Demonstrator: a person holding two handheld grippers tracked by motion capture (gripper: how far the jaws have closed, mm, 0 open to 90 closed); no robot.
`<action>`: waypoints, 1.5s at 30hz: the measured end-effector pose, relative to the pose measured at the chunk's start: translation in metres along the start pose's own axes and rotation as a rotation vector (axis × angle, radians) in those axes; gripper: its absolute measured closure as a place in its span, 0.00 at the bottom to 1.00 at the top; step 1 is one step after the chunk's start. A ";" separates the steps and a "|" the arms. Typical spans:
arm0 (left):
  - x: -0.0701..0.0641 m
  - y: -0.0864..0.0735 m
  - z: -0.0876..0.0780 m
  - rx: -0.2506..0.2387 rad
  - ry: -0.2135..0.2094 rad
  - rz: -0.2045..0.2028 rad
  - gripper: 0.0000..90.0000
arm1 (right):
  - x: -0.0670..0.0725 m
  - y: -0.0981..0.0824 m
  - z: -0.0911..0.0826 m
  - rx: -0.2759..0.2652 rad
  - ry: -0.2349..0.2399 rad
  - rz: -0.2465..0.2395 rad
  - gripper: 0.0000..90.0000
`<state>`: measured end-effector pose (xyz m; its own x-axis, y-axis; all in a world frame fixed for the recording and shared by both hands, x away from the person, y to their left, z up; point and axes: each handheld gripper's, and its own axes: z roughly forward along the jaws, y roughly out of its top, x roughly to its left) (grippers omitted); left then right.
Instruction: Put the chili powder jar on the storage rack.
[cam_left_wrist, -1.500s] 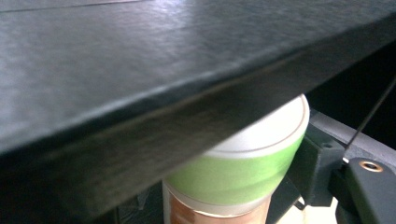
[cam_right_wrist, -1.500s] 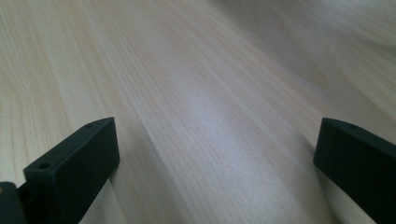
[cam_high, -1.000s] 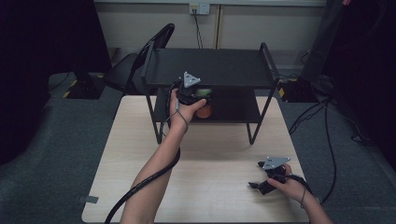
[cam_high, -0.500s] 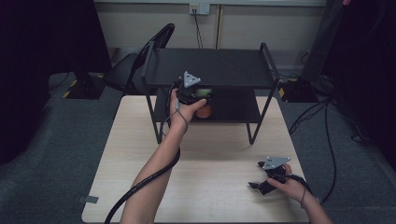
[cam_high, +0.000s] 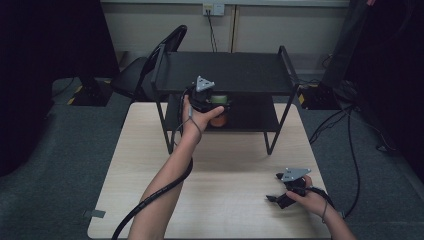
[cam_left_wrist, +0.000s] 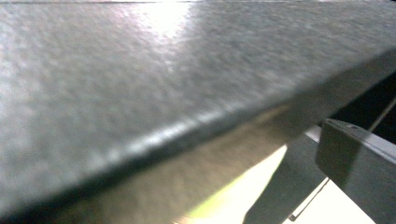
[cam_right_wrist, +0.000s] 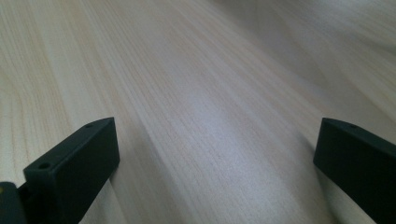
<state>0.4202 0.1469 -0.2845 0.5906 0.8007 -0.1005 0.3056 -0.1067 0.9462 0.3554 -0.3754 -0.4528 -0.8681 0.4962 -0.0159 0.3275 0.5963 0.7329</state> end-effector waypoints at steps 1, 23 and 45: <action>0.001 0.000 -0.001 0.002 -0.007 0.004 0.00 | 0.000 0.000 0.000 0.000 0.000 0.000 0.00; 0.016 -0.038 -0.061 0.008 -0.065 0.053 0.00 | 0.000 0.000 0.000 0.001 -0.001 0.000 0.00; 0.021 -0.114 -0.121 0.025 -0.133 0.028 0.00 | 0.001 0.000 0.000 0.001 -0.003 0.004 0.00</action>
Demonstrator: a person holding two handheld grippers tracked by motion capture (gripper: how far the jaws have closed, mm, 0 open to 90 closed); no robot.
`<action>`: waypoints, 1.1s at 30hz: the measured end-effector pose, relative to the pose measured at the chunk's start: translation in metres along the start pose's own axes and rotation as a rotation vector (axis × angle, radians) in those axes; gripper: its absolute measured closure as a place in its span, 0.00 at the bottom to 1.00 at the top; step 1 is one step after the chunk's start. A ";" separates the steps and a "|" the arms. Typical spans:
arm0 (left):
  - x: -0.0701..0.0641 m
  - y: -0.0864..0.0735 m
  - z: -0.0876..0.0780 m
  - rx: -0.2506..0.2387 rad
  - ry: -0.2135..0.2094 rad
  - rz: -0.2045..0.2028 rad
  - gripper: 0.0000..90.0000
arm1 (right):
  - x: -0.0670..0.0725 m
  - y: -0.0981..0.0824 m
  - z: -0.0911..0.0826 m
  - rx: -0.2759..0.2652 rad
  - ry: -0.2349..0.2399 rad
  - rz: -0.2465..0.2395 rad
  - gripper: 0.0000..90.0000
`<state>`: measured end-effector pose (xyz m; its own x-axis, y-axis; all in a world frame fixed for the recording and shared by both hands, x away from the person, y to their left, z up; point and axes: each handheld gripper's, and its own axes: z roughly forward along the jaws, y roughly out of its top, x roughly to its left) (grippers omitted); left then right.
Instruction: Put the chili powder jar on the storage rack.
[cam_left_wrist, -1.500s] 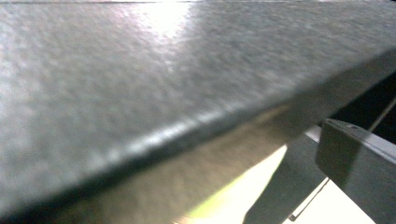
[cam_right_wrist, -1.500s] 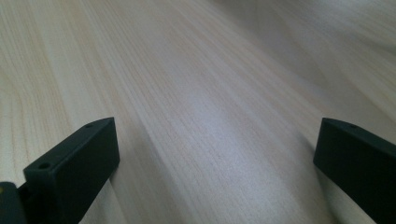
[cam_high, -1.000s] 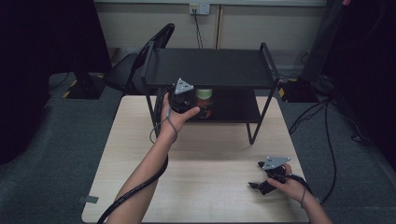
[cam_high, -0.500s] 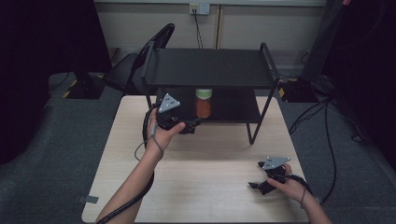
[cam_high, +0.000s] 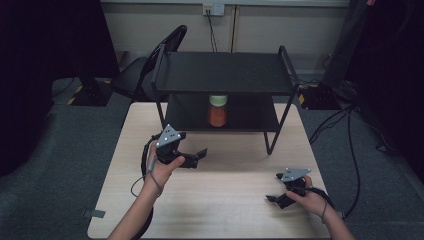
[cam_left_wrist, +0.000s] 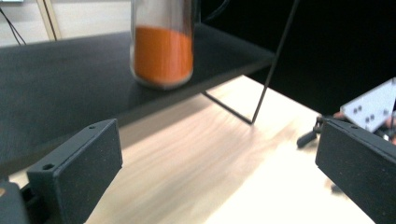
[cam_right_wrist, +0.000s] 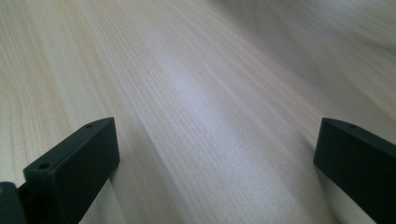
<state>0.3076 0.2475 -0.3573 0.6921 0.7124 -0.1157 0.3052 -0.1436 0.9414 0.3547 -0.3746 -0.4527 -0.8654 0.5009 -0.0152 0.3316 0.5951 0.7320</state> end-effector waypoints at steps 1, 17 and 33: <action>-0.001 -0.004 -0.002 0.003 0.002 -0.005 0.00 | 0.000 0.000 0.000 0.000 0.000 0.000 0.00; 0.003 -0.070 -0.017 0.045 -0.005 -0.043 0.00 | 0.000 0.000 0.000 -0.001 -0.002 0.002 0.00; 0.008 -0.089 -0.013 0.055 -0.025 -0.050 0.00 | 0.000 0.000 0.000 -0.002 -0.001 0.001 0.00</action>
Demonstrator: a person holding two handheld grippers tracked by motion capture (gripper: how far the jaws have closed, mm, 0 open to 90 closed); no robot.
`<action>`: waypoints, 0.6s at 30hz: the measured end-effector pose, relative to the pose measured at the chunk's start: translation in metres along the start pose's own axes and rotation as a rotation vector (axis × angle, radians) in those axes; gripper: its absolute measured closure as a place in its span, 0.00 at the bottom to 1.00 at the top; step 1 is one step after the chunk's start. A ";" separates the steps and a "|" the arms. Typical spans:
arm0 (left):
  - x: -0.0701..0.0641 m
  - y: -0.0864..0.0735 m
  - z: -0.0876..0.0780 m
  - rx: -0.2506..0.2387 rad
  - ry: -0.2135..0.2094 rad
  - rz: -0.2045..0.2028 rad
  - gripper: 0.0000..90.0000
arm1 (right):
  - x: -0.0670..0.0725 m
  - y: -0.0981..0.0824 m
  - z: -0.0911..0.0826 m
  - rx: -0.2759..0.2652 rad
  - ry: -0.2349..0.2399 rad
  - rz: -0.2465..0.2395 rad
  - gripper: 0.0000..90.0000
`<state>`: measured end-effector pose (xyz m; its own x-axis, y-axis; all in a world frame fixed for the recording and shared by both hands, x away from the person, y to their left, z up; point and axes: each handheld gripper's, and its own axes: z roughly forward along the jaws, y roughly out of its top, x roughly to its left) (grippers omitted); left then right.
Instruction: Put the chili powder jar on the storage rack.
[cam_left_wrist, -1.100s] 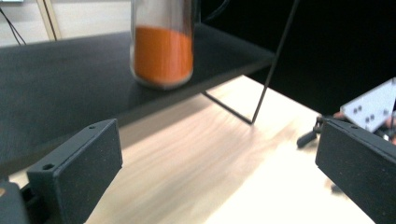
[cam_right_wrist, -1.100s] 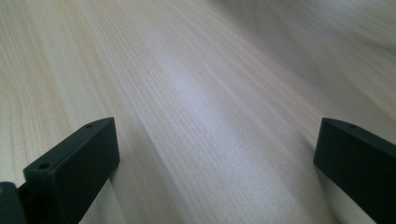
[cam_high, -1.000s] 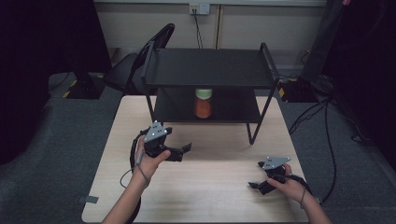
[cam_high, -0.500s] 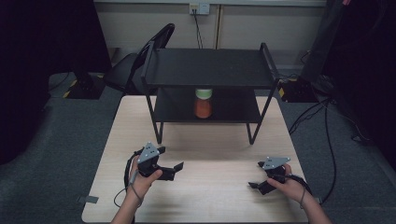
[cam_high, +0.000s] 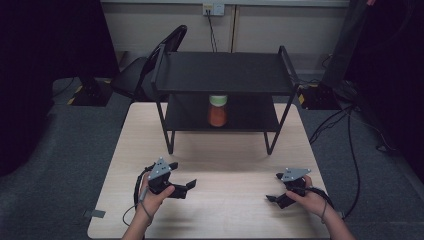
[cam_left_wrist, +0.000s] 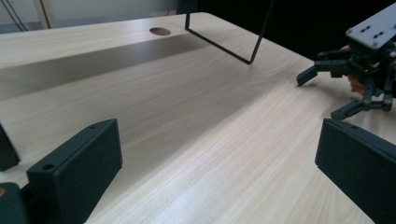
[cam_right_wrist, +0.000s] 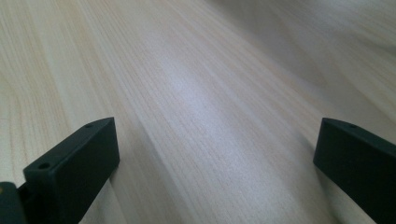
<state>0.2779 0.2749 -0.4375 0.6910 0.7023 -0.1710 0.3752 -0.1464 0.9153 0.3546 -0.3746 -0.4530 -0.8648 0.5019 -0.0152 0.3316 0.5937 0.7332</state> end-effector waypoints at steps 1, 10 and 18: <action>0.000 0.000 0.000 0.003 -0.001 -0.002 0.00 | 0.000 0.000 0.000 0.001 0.000 0.000 0.00; 0.000 -0.002 0.004 0.015 -0.010 -0.004 0.00 | 0.001 -0.001 0.000 -0.006 -0.002 0.003 0.00; -0.001 -0.002 0.009 0.054 -0.017 0.013 0.00 | 0.001 -0.001 0.000 -0.004 -0.003 0.002 0.00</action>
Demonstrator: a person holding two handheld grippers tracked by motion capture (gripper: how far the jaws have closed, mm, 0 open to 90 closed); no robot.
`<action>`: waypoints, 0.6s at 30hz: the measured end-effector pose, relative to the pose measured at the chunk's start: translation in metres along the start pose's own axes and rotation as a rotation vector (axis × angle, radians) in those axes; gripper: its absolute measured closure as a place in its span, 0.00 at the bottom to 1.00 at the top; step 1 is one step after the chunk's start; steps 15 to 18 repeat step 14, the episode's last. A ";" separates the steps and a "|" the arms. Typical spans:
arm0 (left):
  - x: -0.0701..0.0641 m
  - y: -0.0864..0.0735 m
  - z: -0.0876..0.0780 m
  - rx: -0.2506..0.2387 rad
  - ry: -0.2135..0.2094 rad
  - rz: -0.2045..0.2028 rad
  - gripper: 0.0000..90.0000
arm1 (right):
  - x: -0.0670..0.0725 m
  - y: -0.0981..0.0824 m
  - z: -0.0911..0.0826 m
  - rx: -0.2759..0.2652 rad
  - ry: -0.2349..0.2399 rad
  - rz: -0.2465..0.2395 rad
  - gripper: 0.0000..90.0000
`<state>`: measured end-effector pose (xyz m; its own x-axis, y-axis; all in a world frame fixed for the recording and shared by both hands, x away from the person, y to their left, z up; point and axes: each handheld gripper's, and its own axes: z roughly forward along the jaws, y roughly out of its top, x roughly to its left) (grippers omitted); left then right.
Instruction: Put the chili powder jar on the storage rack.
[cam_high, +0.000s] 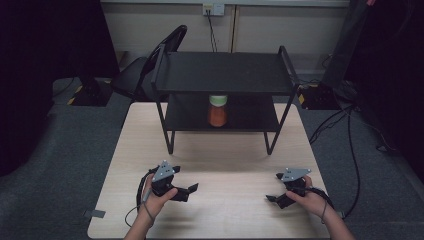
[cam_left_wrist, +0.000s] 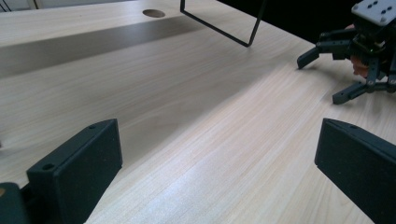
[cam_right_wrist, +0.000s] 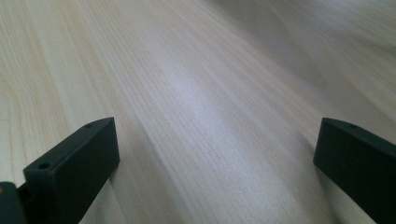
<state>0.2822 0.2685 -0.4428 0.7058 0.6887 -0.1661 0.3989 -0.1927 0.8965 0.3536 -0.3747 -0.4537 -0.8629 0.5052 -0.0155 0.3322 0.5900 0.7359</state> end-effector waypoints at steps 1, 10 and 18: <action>0.000 0.000 0.001 0.004 0.000 0.000 0.00 | 0.000 0.000 0.000 0.000 0.000 0.000 0.00; 0.001 0.000 0.006 0.040 -0.024 0.009 0.00 | 0.000 0.000 0.000 0.000 0.000 0.000 0.00; 0.002 0.000 0.008 0.050 -0.021 0.012 0.00 | -0.001 0.001 0.000 0.002 0.002 -0.002 0.00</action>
